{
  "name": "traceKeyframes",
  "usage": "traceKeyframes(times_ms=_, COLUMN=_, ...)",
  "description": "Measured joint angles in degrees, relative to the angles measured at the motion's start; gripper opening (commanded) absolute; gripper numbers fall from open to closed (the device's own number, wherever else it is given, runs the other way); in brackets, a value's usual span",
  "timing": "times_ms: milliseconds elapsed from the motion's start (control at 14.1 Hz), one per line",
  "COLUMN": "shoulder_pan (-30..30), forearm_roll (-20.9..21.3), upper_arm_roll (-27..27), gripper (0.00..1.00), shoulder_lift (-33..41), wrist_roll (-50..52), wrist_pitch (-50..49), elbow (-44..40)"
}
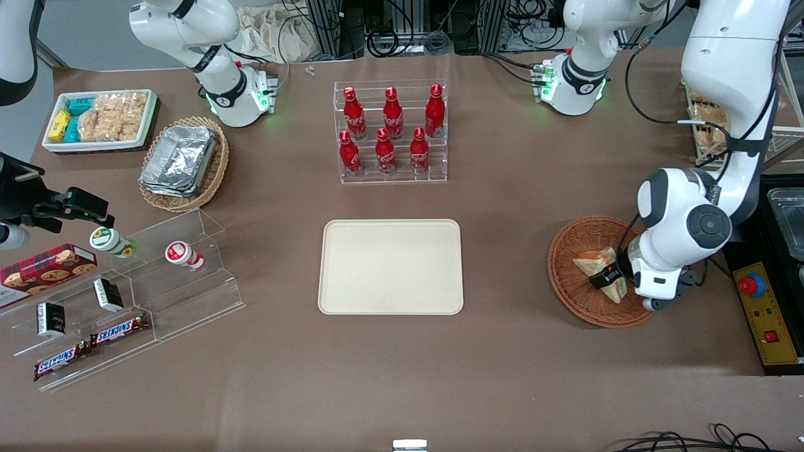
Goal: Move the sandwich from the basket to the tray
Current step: 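Lower the left gripper and close it on the wrapped sandwich, then lift the sandwich and carry it toward the cream tray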
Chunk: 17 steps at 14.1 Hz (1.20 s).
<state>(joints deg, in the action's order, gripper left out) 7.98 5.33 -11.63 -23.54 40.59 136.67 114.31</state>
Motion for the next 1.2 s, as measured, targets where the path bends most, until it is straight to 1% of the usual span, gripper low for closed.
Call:
traceKeyframes(times_ms=71, shoulder_pan=0.0, forearm_roll=0.0, upper_arm_roll=0.0, gripper=0.69, shoulder_lift=-0.13, wrist_roll=0.01, wrist_pitch=0.46, elbow=0.44)
traceKeyframes(times_ms=142, shoulder_pan=0.0, forearm_roll=0.0, upper_arm_roll=0.0, gripper=0.3, shoulder_lift=-0.25, wrist_roll=0.01, wrist_pitch=0.65, elbow=0.64)
traceKeyframes(times_ms=212, shoulder_pan=0.0, forearm_roll=0.0, upper_arm_roll=0.0, gripper=0.08, shoulder_lift=-0.34, wrist_roll=0.01, wrist_pitch=0.68, elbow=0.67)
traceKeyframes(times_ms=283, shoulder_pan=0.0, forearm_roll=0.0, upper_arm_roll=0.0, gripper=0.0, shoulder_lift=-0.35, wrist_roll=0.02, wrist_pitch=0.68, elbow=0.67)
traceKeyframes(times_ms=850, shoulder_pan=-0.16, forearm_roll=0.17, upper_arm_roll=-0.06, gripper=0.0, shoulder_lift=-0.05, wrist_roll=-0.32, wrist_pitch=0.58, elbow=0.4)
traceKeyframes(times_ms=1062, shoulder_pan=-0.15, forearm_roll=0.3, upper_arm_roll=-0.06, gripper=0.0, shoulder_lift=1.31, wrist_roll=-2.43, wrist_pitch=-3.88, elbow=-1.64)
traceKeyframes(times_ms=1204, shoulder_pan=-0.13, forearm_roll=0.35, upper_arm_roll=-0.06, gripper=0.0, shoulder_lift=3.17, wrist_roll=-5.7, wrist_pitch=-6.97, elbow=-3.69)
